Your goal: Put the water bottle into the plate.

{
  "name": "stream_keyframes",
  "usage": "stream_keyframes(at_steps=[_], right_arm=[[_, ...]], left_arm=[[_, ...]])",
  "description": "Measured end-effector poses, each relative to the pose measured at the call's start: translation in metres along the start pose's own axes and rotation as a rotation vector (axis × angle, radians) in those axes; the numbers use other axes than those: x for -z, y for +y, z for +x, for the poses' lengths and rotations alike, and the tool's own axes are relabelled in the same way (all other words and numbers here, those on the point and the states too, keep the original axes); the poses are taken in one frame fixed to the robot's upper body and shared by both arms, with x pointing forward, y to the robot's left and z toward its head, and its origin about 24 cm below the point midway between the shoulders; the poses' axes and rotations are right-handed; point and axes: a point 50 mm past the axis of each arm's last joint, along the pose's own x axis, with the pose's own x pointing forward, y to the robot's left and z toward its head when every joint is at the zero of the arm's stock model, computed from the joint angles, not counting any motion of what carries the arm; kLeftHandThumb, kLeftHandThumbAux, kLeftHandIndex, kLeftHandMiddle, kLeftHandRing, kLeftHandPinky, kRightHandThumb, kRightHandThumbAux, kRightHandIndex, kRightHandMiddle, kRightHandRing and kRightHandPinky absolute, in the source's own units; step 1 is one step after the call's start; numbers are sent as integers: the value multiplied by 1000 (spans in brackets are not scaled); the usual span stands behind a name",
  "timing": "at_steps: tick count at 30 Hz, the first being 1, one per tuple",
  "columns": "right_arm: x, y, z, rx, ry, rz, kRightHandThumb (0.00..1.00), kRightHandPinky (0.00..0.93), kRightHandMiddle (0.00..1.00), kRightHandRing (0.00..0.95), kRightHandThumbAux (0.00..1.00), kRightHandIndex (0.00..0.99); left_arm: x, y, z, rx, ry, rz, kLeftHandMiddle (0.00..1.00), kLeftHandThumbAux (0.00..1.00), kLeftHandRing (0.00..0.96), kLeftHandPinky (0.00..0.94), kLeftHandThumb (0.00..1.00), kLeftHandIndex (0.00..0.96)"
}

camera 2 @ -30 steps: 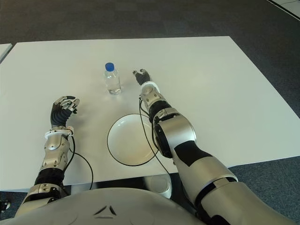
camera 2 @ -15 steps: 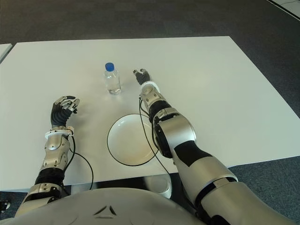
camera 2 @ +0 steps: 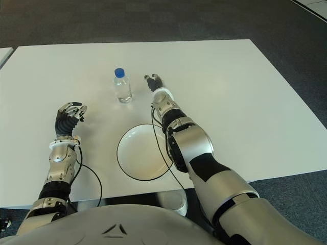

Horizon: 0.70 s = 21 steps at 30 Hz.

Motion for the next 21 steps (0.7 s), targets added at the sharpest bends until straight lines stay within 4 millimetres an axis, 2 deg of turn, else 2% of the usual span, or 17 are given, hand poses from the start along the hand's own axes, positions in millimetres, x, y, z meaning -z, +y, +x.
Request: stream_keyframes(at_steps=[12,21], right_arm=[[-5,3,-1,22,-59,-173,577,0,0,0,111,0],[-20,8,-4,27,-185,-274,577,0,0,0,109,0]], left_arm=[[-1,-2,2,4,-3,-1,730,710,708,676,712,439],[1,-2,2,3,7,-2,725,710,706,673,712,438]])
